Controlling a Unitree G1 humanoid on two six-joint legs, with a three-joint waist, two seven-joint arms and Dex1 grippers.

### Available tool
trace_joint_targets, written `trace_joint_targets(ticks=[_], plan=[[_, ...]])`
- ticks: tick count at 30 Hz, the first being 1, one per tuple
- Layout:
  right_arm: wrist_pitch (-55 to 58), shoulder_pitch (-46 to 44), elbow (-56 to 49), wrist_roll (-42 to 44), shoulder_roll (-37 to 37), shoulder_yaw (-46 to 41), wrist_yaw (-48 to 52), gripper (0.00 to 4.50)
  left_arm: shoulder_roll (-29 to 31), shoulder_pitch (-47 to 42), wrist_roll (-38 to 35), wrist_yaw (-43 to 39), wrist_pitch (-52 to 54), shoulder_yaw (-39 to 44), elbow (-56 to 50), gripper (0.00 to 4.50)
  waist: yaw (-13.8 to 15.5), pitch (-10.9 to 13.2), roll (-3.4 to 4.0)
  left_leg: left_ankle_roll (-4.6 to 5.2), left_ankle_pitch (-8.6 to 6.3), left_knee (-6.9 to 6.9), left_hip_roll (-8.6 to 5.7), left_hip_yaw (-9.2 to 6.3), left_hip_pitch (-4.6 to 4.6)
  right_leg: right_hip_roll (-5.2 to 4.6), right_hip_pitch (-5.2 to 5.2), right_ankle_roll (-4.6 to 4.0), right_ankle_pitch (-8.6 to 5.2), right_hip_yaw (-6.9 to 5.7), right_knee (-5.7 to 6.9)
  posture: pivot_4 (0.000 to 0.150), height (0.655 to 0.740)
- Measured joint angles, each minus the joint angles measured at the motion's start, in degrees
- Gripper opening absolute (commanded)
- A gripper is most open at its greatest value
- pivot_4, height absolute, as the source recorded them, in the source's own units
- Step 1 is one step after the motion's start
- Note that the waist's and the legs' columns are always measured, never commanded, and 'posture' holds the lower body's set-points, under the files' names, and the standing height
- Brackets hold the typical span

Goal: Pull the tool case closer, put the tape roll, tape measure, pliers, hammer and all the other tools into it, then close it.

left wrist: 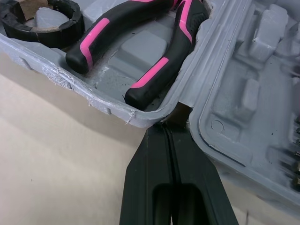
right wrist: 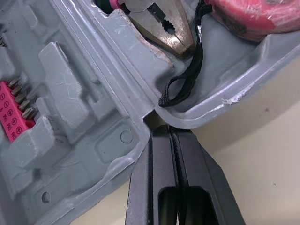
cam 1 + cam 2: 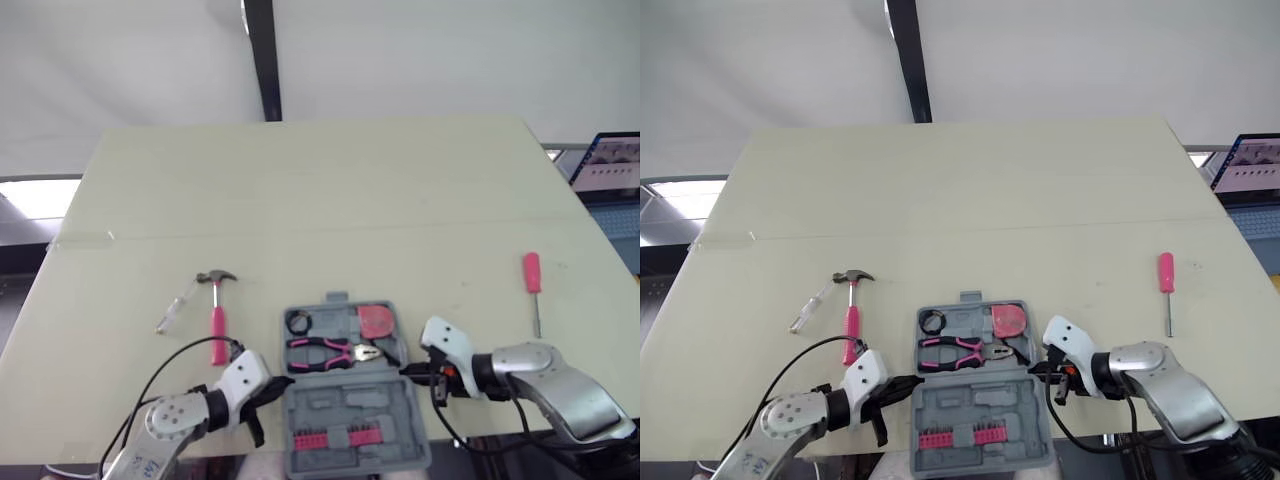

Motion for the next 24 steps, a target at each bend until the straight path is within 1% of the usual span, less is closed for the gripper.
trace_joint_targets(ticks=[6, 16, 24], plan=[[0.4, -1.0, 0.4, -0.5, 0.7, 0.0, -1.4, 0.07, -0.2, -1.7, 0.0, 0.5, 4.8, -0.4, -1.7, 0.00, 0.0, 0.0, 0.00, 0.00, 0.00, 0.01, 0.00, 0.00, 0.00, 0.00, 0.00, 0.00, 0.00, 0.00, 0.00, 0.150, 0.7400], [0.4, -4.8, 3.4, -1.6, 2.2, 0.3, -2.6, 0.07, -1.6, -7.1, -0.2, 2.0, 12.1, 0.2, -2.3, 0.00, -0.1, 0.0, -0.01, -0.01, 0.00, 0.00, 0.00, 0.00, -0.02, 0.01, -0.04, 0.00, 0.00, 0.00, 0.02, 0.150, 0.7400], [-0.2, -6.2, 5.1, -2.9, 3.2, 0.6, -3.5, 0.07, -1.9, -8.9, -0.2, 2.4, 13.5, 0.3, -2.3, 0.00, -0.2, 0.0, -0.01, -0.01, 0.01, 0.00, 0.00, 0.00, -0.02, 0.01, -0.04, 0.00, 0.00, -0.01, 0.02, 0.150, 0.7400]])
